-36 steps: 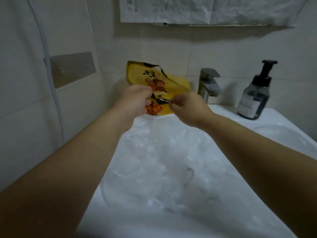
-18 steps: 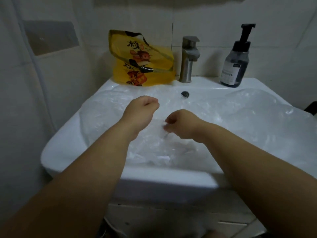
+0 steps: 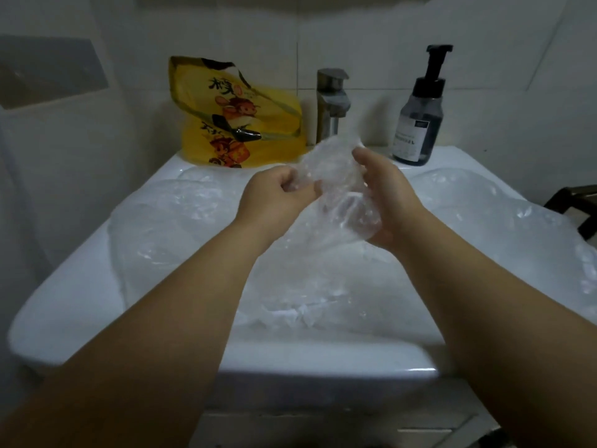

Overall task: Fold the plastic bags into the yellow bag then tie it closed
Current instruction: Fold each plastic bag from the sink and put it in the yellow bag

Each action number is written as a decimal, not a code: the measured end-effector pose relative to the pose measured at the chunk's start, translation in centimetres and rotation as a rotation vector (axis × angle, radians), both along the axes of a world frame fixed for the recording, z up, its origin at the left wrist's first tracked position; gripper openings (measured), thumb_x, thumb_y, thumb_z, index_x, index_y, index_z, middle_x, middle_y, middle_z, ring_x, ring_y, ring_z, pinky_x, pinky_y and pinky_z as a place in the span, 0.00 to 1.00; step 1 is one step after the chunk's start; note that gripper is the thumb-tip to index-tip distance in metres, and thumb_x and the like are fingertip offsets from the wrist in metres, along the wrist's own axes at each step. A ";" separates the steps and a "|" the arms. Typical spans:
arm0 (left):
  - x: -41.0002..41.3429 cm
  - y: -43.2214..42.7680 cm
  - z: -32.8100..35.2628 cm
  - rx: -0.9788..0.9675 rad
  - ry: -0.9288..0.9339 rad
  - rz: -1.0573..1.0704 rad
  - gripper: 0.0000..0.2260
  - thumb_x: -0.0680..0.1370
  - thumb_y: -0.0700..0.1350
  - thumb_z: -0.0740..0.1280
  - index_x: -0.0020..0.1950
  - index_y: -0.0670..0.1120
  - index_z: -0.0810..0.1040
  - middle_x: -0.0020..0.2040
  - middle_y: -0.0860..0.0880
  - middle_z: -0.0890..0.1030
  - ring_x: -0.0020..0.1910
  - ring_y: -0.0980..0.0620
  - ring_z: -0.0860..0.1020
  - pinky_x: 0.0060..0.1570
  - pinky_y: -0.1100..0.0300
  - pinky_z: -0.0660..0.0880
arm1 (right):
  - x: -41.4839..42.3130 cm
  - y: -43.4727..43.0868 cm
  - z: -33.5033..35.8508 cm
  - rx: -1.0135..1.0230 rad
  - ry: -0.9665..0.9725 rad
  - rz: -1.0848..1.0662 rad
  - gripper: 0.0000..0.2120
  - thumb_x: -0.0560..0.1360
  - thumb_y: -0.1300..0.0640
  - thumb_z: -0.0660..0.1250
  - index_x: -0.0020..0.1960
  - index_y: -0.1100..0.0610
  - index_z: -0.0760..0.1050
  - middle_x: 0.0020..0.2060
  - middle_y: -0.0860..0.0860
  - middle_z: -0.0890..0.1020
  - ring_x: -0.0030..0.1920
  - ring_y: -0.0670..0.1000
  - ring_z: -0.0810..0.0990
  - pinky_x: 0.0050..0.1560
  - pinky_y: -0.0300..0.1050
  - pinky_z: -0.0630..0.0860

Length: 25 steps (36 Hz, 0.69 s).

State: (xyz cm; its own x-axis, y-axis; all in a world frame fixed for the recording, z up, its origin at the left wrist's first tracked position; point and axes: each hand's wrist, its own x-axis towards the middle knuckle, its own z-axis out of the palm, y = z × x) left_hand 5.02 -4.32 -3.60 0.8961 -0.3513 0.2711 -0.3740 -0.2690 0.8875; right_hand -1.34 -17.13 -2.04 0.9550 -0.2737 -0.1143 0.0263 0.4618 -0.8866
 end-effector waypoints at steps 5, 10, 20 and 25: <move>0.6 1.1 -0.2 -0.065 -0.096 0.221 0.10 0.74 0.54 0.71 0.39 0.52 0.74 0.37 0.55 0.75 0.41 0.52 0.75 0.40 0.59 0.70 | 0.6 0.0 0.0 -0.277 -0.005 0.117 0.31 0.68 0.44 0.72 0.65 0.58 0.70 0.55 0.55 0.82 0.54 0.57 0.82 0.55 0.55 0.78; 0.9 2.7 0.0 -0.137 0.006 0.266 0.08 0.74 0.55 0.72 0.42 0.54 0.76 0.41 0.56 0.78 0.41 0.56 0.77 0.41 0.61 0.74 | 1.4 0.5 -1.0 -0.570 0.070 -0.077 0.10 0.74 0.65 0.68 0.53 0.58 0.74 0.51 0.57 0.80 0.53 0.59 0.80 0.55 0.53 0.80; -0.6 2.7 -0.2 -0.094 0.197 0.012 0.17 0.74 0.63 0.66 0.56 0.54 0.78 0.50 0.57 0.81 0.49 0.58 0.79 0.47 0.62 0.73 | 1.0 0.7 -0.5 -0.239 -0.046 -0.116 0.04 0.78 0.64 0.62 0.49 0.60 0.75 0.43 0.56 0.77 0.39 0.52 0.75 0.49 0.48 0.78; 0.1 2.7 -0.1 -0.087 0.086 0.093 0.15 0.80 0.61 0.58 0.61 0.56 0.72 0.50 0.59 0.77 0.50 0.58 0.75 0.50 0.60 0.71 | 0.6 0.8 -0.4 -0.166 -0.039 -0.167 0.08 0.78 0.63 0.58 0.42 0.59 0.73 0.39 0.54 0.76 0.41 0.53 0.74 0.52 0.51 0.77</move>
State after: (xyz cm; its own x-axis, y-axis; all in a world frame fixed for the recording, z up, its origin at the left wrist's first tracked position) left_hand 5.09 -1.67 -3.74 0.9449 -0.2445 0.2176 -0.2725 -0.2193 0.9368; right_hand -0.71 -16.37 -2.42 0.8977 -0.4402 -0.0185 0.1258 0.2964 -0.9467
